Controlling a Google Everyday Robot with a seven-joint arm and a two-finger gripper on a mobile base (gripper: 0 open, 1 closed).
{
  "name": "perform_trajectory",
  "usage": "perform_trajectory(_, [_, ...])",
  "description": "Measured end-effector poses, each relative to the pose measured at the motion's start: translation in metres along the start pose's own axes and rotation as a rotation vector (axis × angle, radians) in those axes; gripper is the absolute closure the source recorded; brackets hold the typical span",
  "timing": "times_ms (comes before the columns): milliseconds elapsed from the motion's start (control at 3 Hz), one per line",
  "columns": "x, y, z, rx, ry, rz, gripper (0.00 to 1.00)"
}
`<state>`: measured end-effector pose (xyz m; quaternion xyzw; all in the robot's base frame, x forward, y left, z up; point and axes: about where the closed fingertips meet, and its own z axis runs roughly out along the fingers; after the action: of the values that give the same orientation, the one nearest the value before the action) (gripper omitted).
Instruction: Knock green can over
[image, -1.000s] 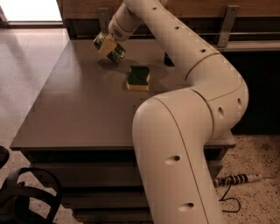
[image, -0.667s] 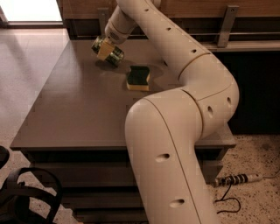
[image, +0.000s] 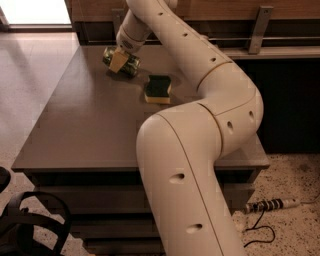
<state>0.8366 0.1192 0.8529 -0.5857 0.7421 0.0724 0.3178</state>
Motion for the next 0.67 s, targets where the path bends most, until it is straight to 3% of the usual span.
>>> perform_trajectory(333, [-0.006, 0.0101, 0.015, -0.039, -0.005, -0.014, 1.0])
perform_trajectory(667, [-0.0063, 0.0101, 0.0148, -0.039, -0.005, -0.015, 1.0])
